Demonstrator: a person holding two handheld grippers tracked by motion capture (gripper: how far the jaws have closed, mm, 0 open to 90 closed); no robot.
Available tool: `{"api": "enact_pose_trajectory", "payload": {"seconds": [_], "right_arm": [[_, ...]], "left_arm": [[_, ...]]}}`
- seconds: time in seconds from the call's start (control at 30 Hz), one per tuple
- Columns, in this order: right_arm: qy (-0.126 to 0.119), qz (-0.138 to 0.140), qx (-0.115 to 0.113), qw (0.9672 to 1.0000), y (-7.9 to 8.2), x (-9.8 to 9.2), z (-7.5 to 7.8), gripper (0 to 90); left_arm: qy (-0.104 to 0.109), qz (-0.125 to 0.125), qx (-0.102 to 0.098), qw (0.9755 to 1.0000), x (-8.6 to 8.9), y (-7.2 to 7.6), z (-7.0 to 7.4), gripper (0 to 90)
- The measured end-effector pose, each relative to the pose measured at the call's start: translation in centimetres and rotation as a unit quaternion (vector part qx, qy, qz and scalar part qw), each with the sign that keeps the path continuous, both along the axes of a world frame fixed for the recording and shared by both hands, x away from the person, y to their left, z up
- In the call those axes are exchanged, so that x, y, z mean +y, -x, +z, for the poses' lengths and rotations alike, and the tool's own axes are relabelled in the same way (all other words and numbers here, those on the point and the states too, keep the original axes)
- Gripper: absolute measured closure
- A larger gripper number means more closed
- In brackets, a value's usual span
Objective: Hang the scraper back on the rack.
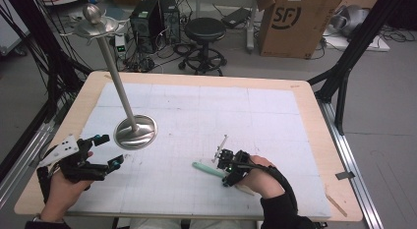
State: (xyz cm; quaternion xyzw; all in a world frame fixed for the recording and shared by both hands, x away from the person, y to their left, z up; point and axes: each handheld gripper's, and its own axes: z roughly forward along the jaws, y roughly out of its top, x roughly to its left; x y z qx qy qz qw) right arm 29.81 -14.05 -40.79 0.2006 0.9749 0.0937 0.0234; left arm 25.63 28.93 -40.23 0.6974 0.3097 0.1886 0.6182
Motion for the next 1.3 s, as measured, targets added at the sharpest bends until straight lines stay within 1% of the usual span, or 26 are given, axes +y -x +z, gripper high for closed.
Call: {"api": "enact_pose_trajectory", "payload": {"seconds": [0.03, 0.07, 0.13, 0.27, 0.33, 0.37, 0.4, 0.43, 0.53, 0.6, 0.7, 0.8, 0.83, 0.93, 0.97, 1.0, 1.03, 1.07, 1.13, 1.17, 1.2, 1.23, 1.27, 1.3], "right_arm": [[0.0, 0.0, 0.0, 1.0, 0.0, 0.0, 0.0, 60.0], [0.006, -0.009, 0.004, 0.9999, 0.0, 0.1, 0.0, 62.3], [0.007, -0.016, 0.007, 0.9998, 0.1, 0.2, 0.0, 64.2], [0.011, -0.02, 0.008, 0.9997, 0.1, 0.0, 0.0, 67.0], [0.011, -0.018, 0.007, 0.9997, 0.1, 0.1, 0.0, 67.5], [0.018, -0.02, 0.008, 0.9996, 0.2, 0.2, 0.0, 69.6], [0.016, -0.019, 0.01, 0.9996, 0.2, 0.2, 0.0, 70.5], [0.02, -0.014, 0.008, 0.9997, 0.2, 0.2, 0.0, 71.7], [0.021, -0.011, 0.007, 0.9997, 0.2, 0.3, 0.0, 74.1], [0.022, -0.001, 0.007, 0.9997, 0.5, 0.4, 0.0, 79.8], [0.022, 0.007, 0.003, 0.9997, 0.6, 0.4, 0.1, 80.2], [0.009, 0.012, 0.003, 0.9999, 0.6, 0.1, 0.0, 80.4], [0.009, 0.012, 0.003, 0.9999, 0.6, 0.1, 0.0, 80.4], [-0.032, 0.002, 0.006, 0.9995, 0.4, -1.0, 0.0, 80.5], [-0.045, -0.001, 0.001, 0.999, 0.3, -1.3, 0.0, 80.6], [-0.045, -0.001, 0.001, 0.999, 0.3, -1.3, 0.0, 80.6], [-0.058, -0.013, -0.004, 0.9982, 0.2, -1.7, 0.2, 80.5], [-0.075, -0.014, -0.01, 0.9971, 0.1, -2.0, 0.2, 80.5], [-0.106, -0.029, -0.018, 0.9938, 0.1, -2.7, 0.4, 80.5], [-0.111, -0.035, -0.027, 0.9929, 0.2, -3.0, 0.6, 80.6], [-0.127, -0.044, -0.041, 0.9901, 0.3, -3.7, 1.0, 80.6], [-0.127, -0.044, -0.041, 0.9901, 0.3, -3.7, 1.0, 80.6], [-0.141, -0.052, -0.046, 0.9875, 0.3, -4.0, 1.3, 80.6], [-0.178, -0.058, -0.058, 0.9806, 0.4, -4.7, 2.0, 80.6]], "left_arm": [[0.0, 0.0, 0.0, 1.0, 0.0, 0.0, 0.0, 6.0], [0.0, 0.0, 0.0, 1.0, 0.0, 0.0, 0.0, 6.0], [-0.001, 0.0, 0.0, 1.0, 0.0, 0.0, 0.0, 6.0], [0.0, 0.001, 0.001, 1.0, 0.1, 0.0, 0.0, 6.0], [0.0, 0.001, 0.0, 1.0, 0.1, 0.0, 0.0, 6.0], [-0.001, 0.002, 0.001, 1.0, 0.2, 0.1, 0.0, 6.0], [-0.001, 0.002, 0.001, 1.0, 0.2, 0.1, 0.0, 6.0], [0.001, 0.002, 0.001, 1.0, 0.2, 0.1, 0.0, 6.0], [0.0, 0.002, 0.001, 1.0, 0.2, 0.1, 0.0, 6.0], [-0.001, 0.002, 0.001, 1.0, 0.2, 0.2, 0.0, 6.0], [0.0, 0.002, 0.0, 1.0, 0.2, 0.2, 0.1, 6.0], [0.001, 0.002, 0.0, 1.0, 0.2, 0.1, 0.0, 6.0], [0.001, 0.003, 0.001, 1.0, 0.3, 0.1, 0.0, 6.0], [0.001, 0.002, 0.002, 1.0, 0.3, 0.0, -0.1, 6.0], [0.001, 0.003, 0.002, 1.0, 0.3, -0.1, 0.0, 6.0], [0.002, 0.002, 0.002, 1.0, 0.2, -0.1, 0.0, 6.0], [0.002, 0.002, 0.001, 1.0, 0.2, -0.1, 0.0, 6.0], [0.002, 0.001, 0.001, 1.0, 0.2, -0.1, 0.0, 6.0], [0.002, 0.001, 0.001, 1.0, 0.1, -0.1, 0.0, 6.0], [0.001, 0.001, 0.001, 1.0, 0.1, -0.1, 0.0, 6.0], [0.002, 0.001, 0.001, 1.0, 0.1, -0.2, 0.0, 6.0], [0.002, 0.001, 0.002, 1.0, 0.0, -0.2, 0.0, 6.0], [0.001, 0.0, 0.002, 1.0, 0.0, -0.2, -0.1, 6.0], [0.0, -0.001, 0.002, 1.0, 0.0, -0.2, -0.1, 6.0]]}}
